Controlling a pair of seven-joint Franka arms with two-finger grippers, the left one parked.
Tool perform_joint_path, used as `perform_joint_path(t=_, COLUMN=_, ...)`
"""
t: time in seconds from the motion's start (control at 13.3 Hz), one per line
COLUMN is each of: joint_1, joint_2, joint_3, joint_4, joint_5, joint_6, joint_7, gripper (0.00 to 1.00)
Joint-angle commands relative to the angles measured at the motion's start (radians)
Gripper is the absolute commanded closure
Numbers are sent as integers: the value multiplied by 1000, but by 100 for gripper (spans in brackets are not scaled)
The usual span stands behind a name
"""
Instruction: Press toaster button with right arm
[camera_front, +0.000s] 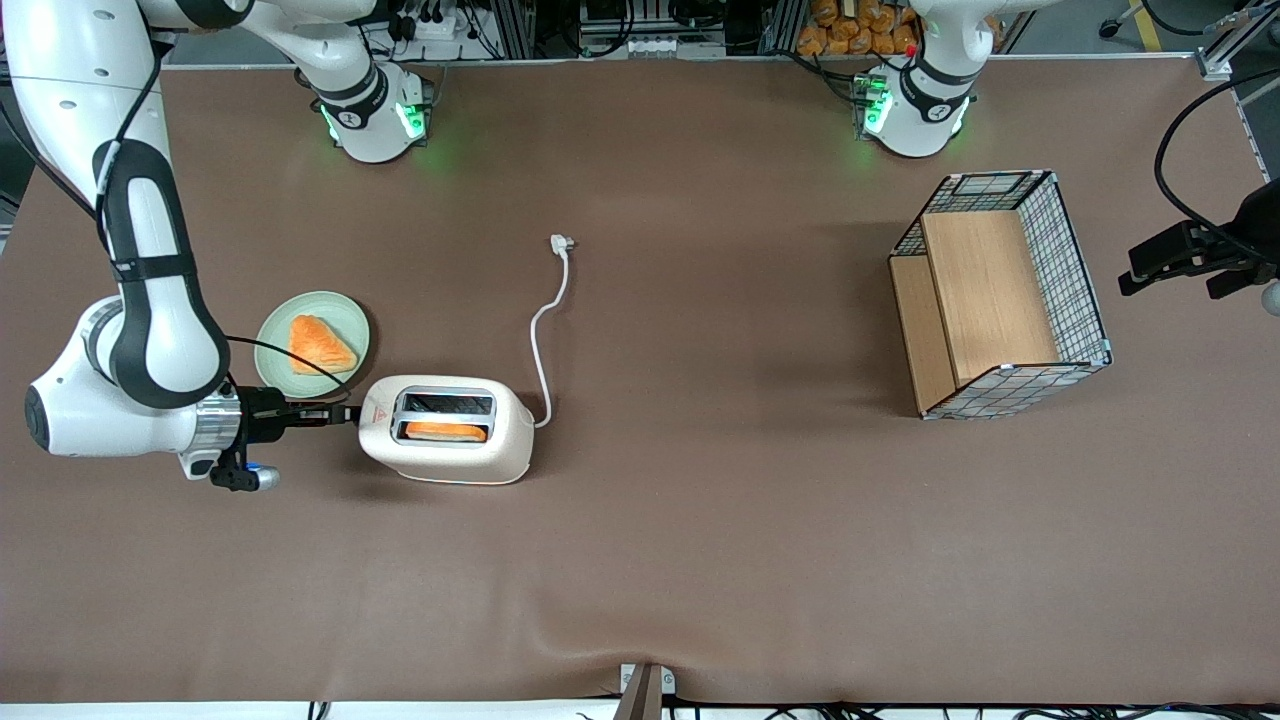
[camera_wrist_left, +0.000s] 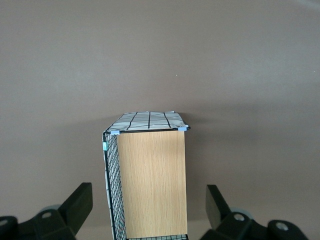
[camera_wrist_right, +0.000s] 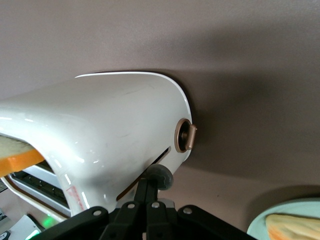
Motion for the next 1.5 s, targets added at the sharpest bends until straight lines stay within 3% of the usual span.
perform_joint_path(t=0.0, joint_1=-23, joint_2=47, joint_3=6, joint_4=0, joint_5=70, joint_6=6, joint_7=-64, gripper=100)
perform_joint_path(t=0.67, joint_1=-27, joint_2=122, joint_3=6, joint_4=0, joint_5=147, joint_6=44, joint_7=-131, gripper=100)
perform_joint_path(t=1.2, joint_1=-24, joint_2=70, joint_3=0, joint_4=21, joint_5=131, joint_6=-2, joint_7=-117, gripper=100)
perform_joint_path(t=1.43, joint_1=-20, joint_2=21, joint_3=-23, joint_4=46, joint_5=83, joint_6=-57, joint_7=-104, gripper=100)
